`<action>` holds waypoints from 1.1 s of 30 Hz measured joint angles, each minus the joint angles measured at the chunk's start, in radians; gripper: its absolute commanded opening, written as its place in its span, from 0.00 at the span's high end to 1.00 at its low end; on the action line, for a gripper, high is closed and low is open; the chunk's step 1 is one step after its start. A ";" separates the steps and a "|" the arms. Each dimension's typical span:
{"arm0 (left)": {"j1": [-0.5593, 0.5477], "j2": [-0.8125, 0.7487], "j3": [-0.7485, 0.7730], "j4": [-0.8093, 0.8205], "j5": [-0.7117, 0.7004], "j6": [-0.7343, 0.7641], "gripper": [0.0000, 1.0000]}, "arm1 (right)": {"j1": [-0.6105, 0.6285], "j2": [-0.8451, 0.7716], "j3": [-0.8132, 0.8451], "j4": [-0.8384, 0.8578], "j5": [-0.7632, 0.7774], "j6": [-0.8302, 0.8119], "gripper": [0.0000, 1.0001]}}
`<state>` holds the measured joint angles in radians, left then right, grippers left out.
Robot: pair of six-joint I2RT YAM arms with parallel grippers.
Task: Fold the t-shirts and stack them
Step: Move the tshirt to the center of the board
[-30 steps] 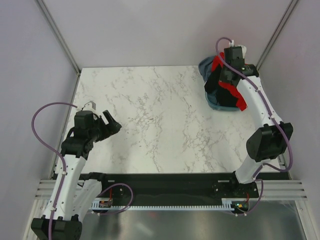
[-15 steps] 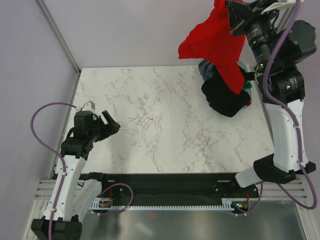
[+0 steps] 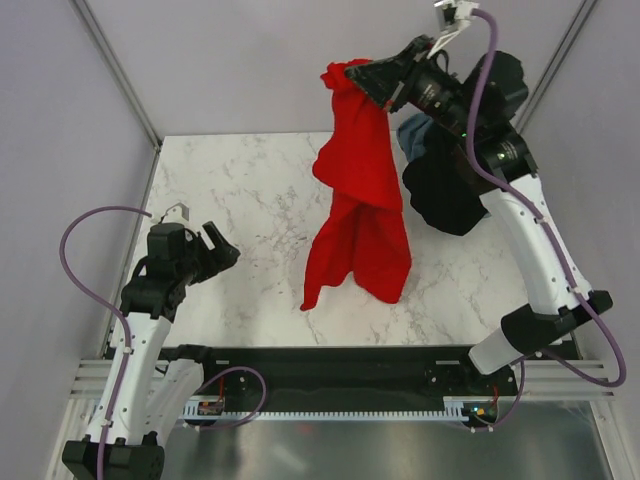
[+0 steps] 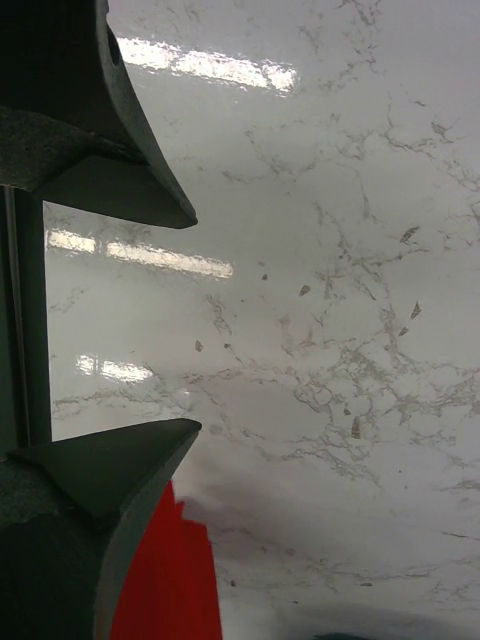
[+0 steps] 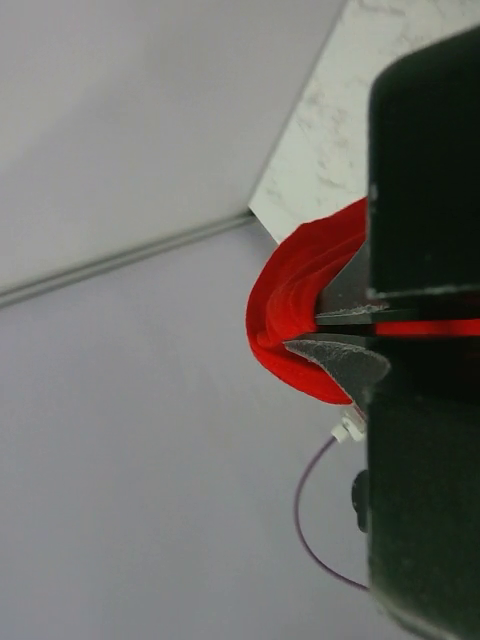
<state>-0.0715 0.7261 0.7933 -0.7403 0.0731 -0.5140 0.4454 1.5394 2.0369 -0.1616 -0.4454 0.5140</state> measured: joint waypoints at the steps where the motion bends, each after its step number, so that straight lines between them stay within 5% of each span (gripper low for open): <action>1: 0.000 0.000 0.000 0.000 -0.002 0.000 0.16 | 0.015 0.015 -0.008 -0.002 -0.012 0.015 0.95; 9: 0.000 0.000 0.000 -0.015 -0.021 0.000 0.16 | 0.095 0.044 -0.117 0.044 -0.109 0.123 0.96; 15: 0.000 0.000 0.000 -0.015 -0.027 0.000 0.17 | 0.034 -0.237 -0.555 0.063 -0.002 0.114 0.97; 16: 0.000 0.001 0.000 -0.016 -0.027 0.000 0.17 | -0.002 -0.298 -0.627 0.042 0.030 0.120 0.94; 17: 0.000 0.002 0.000 -0.016 -0.028 0.000 0.17 | -0.047 -0.355 -0.693 0.020 0.066 0.127 0.78; 19: 0.000 0.006 0.000 -0.015 -0.027 0.000 0.17 | -0.137 -0.440 -0.780 -0.069 0.187 0.156 0.40; 20: 0.000 0.011 0.000 -0.016 -0.028 0.000 0.17 | -0.189 -0.475 -0.821 -0.116 0.252 0.171 0.14; 23: 0.000 0.021 0.000 -0.017 -0.028 0.000 0.18 | -0.361 -0.517 -0.941 -0.246 0.366 0.191 0.03; 27: 0.000 0.022 0.000 -0.018 -0.028 0.000 0.19 | -0.540 -0.462 -1.105 -0.367 0.364 0.196 0.04; 33: 0.000 0.035 0.000 -0.018 -0.028 0.000 0.21 | -0.407 -0.470 -1.095 -0.430 0.350 0.161 0.07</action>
<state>-0.0715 0.7616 0.7933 -0.7586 0.0448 -0.5144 0.0383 1.0698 0.9421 -0.5919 -0.0952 0.6750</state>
